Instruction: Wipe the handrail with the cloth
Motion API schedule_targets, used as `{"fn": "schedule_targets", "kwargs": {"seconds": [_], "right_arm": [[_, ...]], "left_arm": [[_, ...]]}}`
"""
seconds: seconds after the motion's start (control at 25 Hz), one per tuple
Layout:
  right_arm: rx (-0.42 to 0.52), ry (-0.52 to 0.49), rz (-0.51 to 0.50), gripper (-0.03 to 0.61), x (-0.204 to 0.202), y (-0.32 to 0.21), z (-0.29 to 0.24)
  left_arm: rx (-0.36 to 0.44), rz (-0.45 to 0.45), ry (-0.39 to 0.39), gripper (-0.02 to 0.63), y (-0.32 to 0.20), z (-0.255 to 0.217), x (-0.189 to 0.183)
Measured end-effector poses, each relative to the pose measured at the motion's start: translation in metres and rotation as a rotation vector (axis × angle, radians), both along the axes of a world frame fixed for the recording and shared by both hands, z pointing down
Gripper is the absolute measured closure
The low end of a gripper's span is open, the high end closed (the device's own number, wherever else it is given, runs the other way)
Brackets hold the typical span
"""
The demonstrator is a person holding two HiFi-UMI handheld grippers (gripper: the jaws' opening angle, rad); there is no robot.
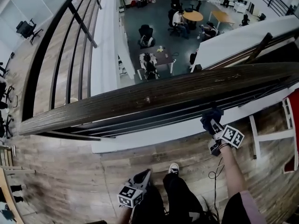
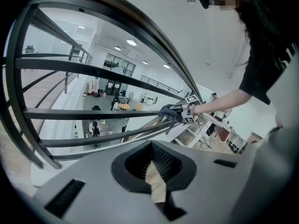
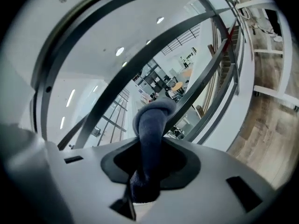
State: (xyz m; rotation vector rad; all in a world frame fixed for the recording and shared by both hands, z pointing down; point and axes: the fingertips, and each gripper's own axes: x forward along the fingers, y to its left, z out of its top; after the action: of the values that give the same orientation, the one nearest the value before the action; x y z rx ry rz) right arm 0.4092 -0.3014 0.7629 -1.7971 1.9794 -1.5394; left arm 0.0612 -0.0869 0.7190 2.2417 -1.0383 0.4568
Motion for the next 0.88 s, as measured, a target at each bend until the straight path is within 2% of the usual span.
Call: {"fn": "schedule_targets", "kwargs": {"seconds": [0.08, 0.28, 0.48, 0.64, 0.88], "right_arm": [[0.017, -0.031, 0.013, 0.474, -0.02, 0.023, -0.021], [0.049, 0.01, -0.014, 0.474, -0.08, 0.101, -0.07], [0.128, 0.023, -0.003, 0.474, -0.149, 0.164, -0.137], [0.185, -0.009, -0.022, 0.474, -0.203, 0.201, -0.194], [0.245, -0.033, -0.02, 0.474, -0.248, 0.262, -0.217]], "left_arm": [[0.012, -0.003, 0.014, 0.612, 0.0, -0.021, -0.008], [0.077, -0.022, 0.04, 0.612, 0.017, -0.06, -0.047], [0.128, -0.016, -0.018, 0.612, 0.036, -0.095, -0.119], [0.154, -0.09, -0.006, 0.612, 0.046, -0.129, -0.178], [0.215, -0.16, 0.064, 0.612, 0.055, -0.151, -0.211]]}}
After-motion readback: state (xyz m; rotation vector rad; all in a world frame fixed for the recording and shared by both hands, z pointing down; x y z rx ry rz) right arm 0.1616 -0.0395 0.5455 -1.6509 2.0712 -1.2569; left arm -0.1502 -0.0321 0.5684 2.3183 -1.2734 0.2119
